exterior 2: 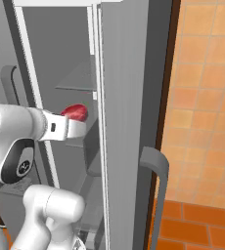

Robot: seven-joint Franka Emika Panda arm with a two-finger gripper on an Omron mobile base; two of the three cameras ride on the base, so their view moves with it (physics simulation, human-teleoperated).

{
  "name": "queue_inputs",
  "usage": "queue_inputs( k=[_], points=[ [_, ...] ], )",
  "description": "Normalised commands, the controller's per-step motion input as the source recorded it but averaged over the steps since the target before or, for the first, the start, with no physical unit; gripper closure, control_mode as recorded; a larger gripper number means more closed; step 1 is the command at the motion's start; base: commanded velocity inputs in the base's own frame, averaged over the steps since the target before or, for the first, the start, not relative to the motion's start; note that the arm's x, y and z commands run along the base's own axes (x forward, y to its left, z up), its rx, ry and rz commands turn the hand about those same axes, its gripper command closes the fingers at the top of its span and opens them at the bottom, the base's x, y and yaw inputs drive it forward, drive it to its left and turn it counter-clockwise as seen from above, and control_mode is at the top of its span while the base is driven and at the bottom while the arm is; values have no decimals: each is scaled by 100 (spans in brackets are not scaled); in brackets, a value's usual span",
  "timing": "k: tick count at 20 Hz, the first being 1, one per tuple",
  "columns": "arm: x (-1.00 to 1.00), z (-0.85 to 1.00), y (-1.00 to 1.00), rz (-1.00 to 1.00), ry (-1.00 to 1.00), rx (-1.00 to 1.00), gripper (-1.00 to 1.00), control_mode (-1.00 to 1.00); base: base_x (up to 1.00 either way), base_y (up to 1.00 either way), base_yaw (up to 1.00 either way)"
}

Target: Place one potato and one steak in each tupperware on the nearby counter, to pack two identical lunches.

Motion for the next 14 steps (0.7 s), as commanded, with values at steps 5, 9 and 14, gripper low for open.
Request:
queue_inputs(
  k=[5, 9, 14],
  points=[
    [-20, -15, 10, 0, 0, 1, 100, 100, -80, 60, 0],
    [0, 0, 0, 0, 0, 0, 100, 100, -80, 100, 10],
    [0, 0, 0, 0, 0, 0, 100, 100, -27, 100, 15]
  ],
)
